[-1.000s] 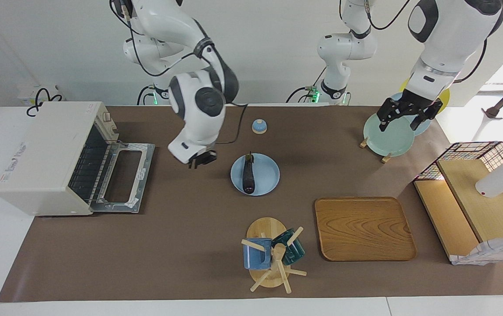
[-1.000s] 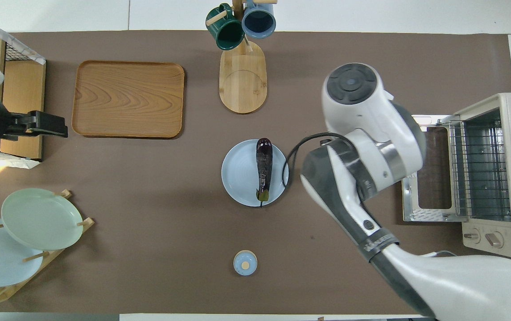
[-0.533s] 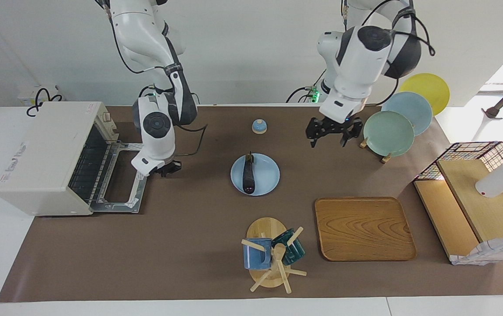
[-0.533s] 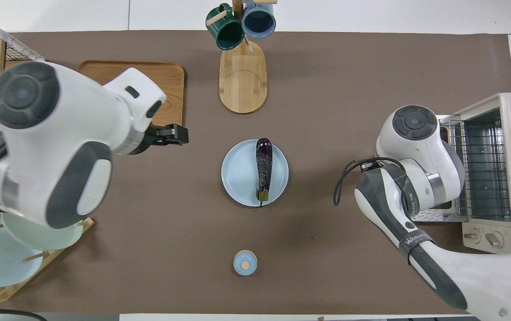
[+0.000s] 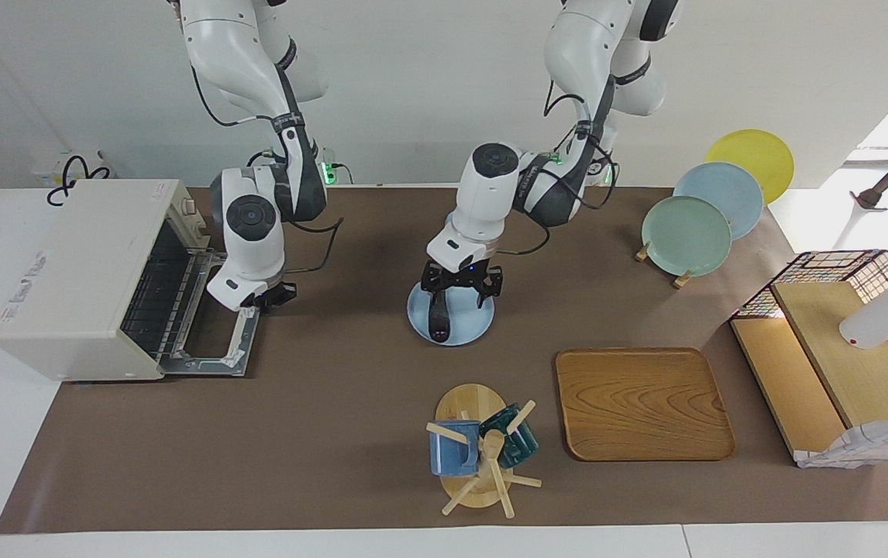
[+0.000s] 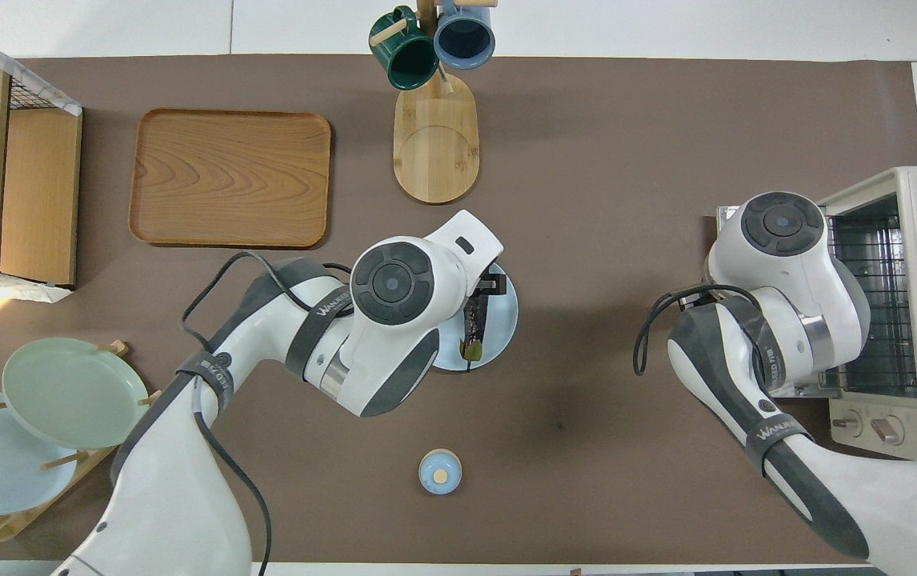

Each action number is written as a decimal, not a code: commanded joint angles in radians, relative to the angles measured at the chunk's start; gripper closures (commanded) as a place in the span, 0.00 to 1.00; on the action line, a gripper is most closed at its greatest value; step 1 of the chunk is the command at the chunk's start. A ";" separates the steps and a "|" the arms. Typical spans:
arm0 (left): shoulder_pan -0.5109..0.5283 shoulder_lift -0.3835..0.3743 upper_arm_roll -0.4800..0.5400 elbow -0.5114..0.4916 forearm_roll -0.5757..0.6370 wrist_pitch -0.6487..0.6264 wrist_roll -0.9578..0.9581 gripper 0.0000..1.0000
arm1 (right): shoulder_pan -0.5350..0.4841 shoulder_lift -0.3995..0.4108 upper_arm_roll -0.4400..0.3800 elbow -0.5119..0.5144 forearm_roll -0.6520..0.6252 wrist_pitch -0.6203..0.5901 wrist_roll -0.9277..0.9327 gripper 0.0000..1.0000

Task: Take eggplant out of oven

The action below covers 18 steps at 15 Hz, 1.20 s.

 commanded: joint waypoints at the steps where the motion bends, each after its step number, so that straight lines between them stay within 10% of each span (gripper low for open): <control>1: -0.034 0.006 0.021 -0.012 -0.014 0.020 -0.002 0.00 | -0.030 -0.029 0.009 0.000 -0.061 -0.014 -0.069 0.94; 10: -0.041 0.025 0.019 -0.055 -0.014 0.066 0.003 0.08 | -0.112 -0.132 0.011 0.158 -0.063 -0.283 -0.320 0.94; 12: -0.041 0.025 0.019 -0.057 -0.014 0.066 0.003 0.26 | -0.173 -0.160 0.011 0.157 -0.051 -0.294 -0.415 0.94; 18: -0.043 0.023 0.018 -0.055 -0.014 0.055 0.006 0.39 | -0.218 -0.235 0.012 0.158 0.004 -0.347 -0.475 0.90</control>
